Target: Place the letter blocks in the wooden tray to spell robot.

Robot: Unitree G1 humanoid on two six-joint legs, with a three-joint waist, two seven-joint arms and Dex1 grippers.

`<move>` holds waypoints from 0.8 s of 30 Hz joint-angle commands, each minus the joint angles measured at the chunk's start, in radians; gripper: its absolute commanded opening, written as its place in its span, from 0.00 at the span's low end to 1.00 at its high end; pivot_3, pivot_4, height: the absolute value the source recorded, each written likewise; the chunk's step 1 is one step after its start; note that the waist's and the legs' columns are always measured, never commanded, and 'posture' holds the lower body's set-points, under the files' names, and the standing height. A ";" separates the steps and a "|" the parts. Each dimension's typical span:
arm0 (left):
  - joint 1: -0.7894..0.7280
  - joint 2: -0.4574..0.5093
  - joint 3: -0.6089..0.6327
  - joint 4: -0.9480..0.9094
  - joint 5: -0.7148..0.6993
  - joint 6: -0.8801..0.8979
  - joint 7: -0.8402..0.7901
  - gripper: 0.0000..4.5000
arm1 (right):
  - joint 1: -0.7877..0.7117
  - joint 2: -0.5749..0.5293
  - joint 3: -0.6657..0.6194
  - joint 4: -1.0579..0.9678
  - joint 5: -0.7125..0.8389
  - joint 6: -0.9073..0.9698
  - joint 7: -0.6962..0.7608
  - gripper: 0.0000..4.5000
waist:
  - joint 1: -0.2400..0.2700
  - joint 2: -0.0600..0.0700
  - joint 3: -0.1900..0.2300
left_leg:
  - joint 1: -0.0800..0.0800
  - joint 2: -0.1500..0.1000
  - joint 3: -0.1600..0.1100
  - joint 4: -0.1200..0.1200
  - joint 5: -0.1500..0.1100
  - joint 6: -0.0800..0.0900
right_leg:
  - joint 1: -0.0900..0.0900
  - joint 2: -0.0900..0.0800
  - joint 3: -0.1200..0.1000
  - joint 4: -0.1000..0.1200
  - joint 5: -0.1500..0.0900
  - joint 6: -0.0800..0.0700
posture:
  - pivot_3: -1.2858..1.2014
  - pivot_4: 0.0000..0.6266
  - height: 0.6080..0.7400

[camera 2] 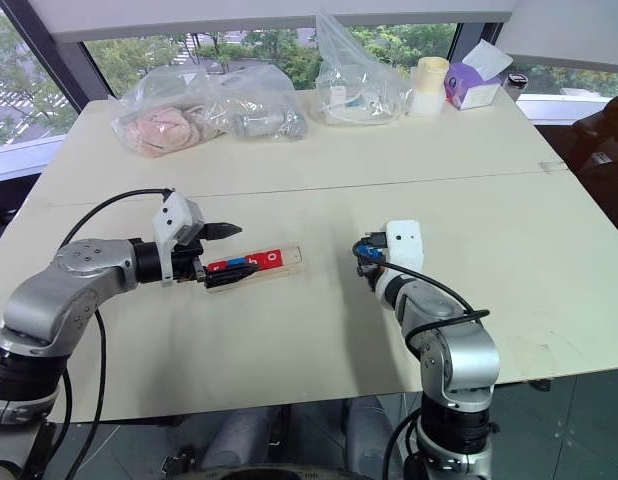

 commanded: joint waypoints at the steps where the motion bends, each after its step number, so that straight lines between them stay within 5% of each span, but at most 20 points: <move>1: -0.029 -0.003 -0.005 0.005 0.008 -0.030 -0.016 1.00 | 0.014 0.013 0.037 -0.036 0.005 0.019 -0.019 0.26 | 0.000 0.000 0.000 | 0.000 0.000 0.000 0.000 0.000 0.000 | 0.000 0.000 0.000 0.000 0.000 0.000 | 0.52 0.24 1.00; 5: -0.039 -0.004 -0.010 0.026 0.017 -0.044 -0.024 1.00 | 0.007 0.008 0.048 -0.027 0.012 0.042 -0.019 0.26 | -0.001 0.000 0.000 | 0.000 0.000 0.001 0.000 0.000 0.000 | 0.000 0.000 0.000 0.000 0.000 0.000 | 0.52 0.24 1.00; 12: -0.031 -0.004 -0.004 0.034 0.036 -0.063 -0.021 1.00 | -0.005 -0.020 0.032 -0.039 0.022 0.008 0.001 0.98 | -0.001 0.000 0.000 | 0.000 0.000 0.001 0.000 0.000 0.000 | 0.000 0.000 0.000 0.000 0.000 0.000 | 0.52 0.24 1.00; 16: -0.032 0.004 0.004 0.039 0.036 -0.069 -0.030 1.00 | -0.021 -0.096 0.029 -0.037 0.037 -0.046 0.057 0.98 | -0.001 0.000 0.000 | 0.000 0.000 0.001 0.000 0.000 0.000 | 0.000 0.000 0.000 -0.001 0.000 0.000 | 0.52 0.24 1.00; 20: -0.037 0.045 0.020 0.040 -0.002 -0.065 -0.114 1.00 | -0.045 -0.395 -0.011 0.081 0.189 -0.561 0.624 0.98 | -0.004 0.000 0.001 | 0.000 0.000 0.003 0.001 0.000 0.000 | 0.001 -0.001 -0.001 -0.002 -0.002 0.005 | 0.52 0.24 1.00; 24: -0.038 0.113 0.002 0.020 -0.035 -0.058 -0.230 1.00 | -0.072 -0.670 0.071 0.405 0.123 -0.915 1.008 0.98 | -0.005 -0.002 0.001 | 0.000 0.000 0.004 0.000 -0.001 0.002 | 0.004 0.000 -0.003 -0.003 -0.003 0.006 | 0.52 0.24 1.00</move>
